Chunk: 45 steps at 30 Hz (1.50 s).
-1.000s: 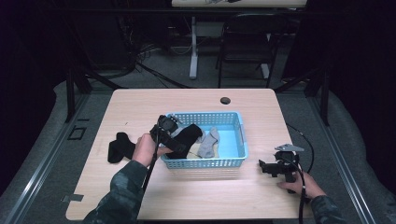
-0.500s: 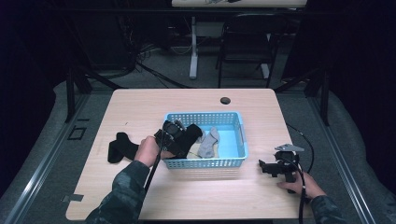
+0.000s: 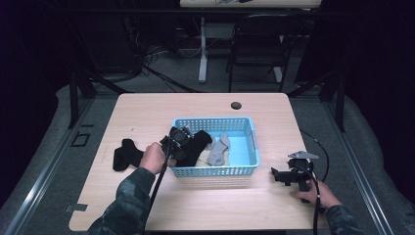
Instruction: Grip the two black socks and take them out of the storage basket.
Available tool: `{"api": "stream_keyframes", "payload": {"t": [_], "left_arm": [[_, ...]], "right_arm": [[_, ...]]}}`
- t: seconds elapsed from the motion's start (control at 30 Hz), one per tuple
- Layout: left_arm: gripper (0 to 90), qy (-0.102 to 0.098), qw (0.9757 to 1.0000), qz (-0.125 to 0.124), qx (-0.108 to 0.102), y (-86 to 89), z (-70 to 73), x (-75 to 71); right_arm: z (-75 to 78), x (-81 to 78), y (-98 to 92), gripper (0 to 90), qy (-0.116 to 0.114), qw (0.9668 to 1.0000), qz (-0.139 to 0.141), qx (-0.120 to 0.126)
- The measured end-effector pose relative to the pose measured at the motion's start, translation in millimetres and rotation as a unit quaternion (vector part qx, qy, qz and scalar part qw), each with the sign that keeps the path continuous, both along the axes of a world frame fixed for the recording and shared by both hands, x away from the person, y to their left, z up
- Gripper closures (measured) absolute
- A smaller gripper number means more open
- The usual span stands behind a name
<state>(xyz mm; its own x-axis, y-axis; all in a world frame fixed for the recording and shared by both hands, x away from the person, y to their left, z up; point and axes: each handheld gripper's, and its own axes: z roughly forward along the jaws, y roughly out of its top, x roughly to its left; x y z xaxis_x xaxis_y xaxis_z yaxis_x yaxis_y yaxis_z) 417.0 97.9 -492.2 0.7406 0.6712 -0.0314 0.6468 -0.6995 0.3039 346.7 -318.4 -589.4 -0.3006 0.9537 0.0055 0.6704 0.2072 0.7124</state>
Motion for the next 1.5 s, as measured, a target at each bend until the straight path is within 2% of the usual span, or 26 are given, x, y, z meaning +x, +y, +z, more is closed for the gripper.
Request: {"api": "stream_keyframes", "payload": {"t": [0.13, 0.23, 0.3, 0.83, 1.03, 1.27, 1.5], "left_arm": [[86.6, -0.035, 0.9991, 0.003, -0.023, 4.0, 12.5, -2.0], [86.8, -0.058, 0.9971, 0.014, -0.049, 9.4, 23.9, -1.5], [86.9, -0.07, 0.996, 0.016, -0.054, 11.7, 30.6, -0.9], [86.8, -0.117, 0.9897, 0.014, -0.082, 12.1, 71.1, 2.9], [86.8, -0.12, 0.9888, 0.005, -0.087, 10.1, 84.4, 3.6], [86.8, -0.134, 0.986, 0.001, -0.1, 10.1, 101.9, 2.4], [86.8, -0.147, 0.9841, -0.007, -0.1, 9.9, 121.7, 2.3]], "right_arm": [[0.0, 0.0, 0.0, 0.0, 0.0, 1.0, 0.0, 0.0], [0.0, 0.0, 0.0, 0.0, 0.0, 1.0, 0.0, 0.0], [0.0, 0.0, 0.0, 0.0, 0.0, 1.0, 0.0, 0.0], [0.0, 0.0, 0.0, 0.0, 0.0, 1.0, 0.0, 0.0], [0.0, 0.0, 0.1, 0.0, 0.0, 1.0, 0.0, 0.0], [-0.3, -0.1, 0.5, 0.0, -0.002, 1.0, -0.002, 0.001], [-0.3, -0.2, 0.5, 0.0, -0.002, 1.0, -0.002, 0.001]]}}
